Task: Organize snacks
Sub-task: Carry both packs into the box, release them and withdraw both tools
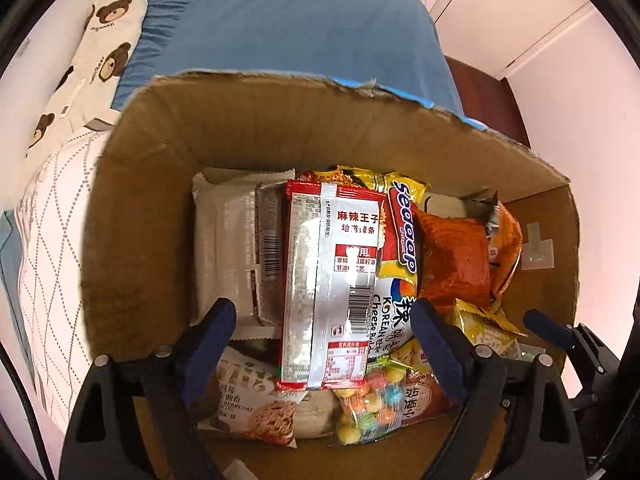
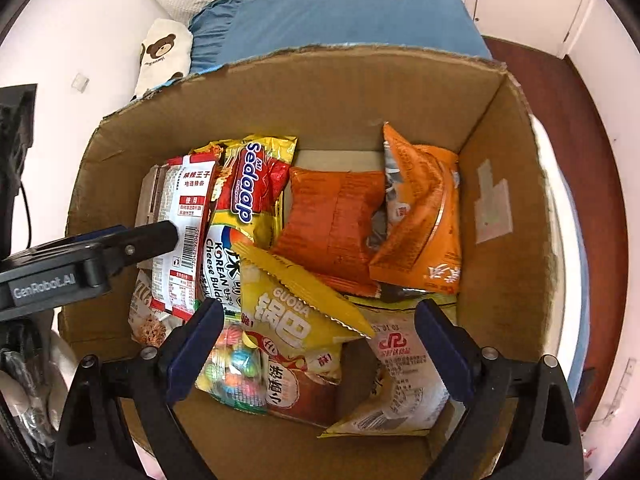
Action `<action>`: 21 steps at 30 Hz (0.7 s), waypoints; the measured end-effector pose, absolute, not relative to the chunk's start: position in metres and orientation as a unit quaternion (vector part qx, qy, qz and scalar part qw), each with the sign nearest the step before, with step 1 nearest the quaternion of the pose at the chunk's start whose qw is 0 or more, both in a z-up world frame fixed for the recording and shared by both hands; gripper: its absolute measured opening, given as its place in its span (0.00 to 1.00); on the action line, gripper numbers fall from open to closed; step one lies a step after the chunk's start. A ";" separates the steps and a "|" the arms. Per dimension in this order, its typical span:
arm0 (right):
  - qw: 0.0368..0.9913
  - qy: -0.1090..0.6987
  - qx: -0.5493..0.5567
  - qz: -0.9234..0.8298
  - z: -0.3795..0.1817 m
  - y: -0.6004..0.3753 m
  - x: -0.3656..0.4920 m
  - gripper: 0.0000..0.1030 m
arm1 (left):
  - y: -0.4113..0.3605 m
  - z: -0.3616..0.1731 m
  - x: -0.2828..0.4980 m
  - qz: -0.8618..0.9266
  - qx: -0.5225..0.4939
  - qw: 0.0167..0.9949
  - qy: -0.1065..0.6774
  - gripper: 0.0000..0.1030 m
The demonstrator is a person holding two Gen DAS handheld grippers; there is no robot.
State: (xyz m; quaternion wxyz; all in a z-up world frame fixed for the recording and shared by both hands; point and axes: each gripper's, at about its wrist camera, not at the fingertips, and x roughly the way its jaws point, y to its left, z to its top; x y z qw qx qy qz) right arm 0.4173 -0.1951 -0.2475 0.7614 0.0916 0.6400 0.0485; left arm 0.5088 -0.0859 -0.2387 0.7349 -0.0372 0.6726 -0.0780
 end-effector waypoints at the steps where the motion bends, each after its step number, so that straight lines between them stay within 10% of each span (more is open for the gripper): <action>1: 0.764 0.637 0.089 0.046 -0.244 -0.194 0.415 0.95 | -0.085 -0.235 0.506 -0.079 -0.036 0.736 0.671 0.87; 21: 0.833 0.549 0.068 0.011 -0.164 -0.186 0.315 0.95 | -0.080 -0.158 0.396 -0.059 0.009 0.838 0.543 0.87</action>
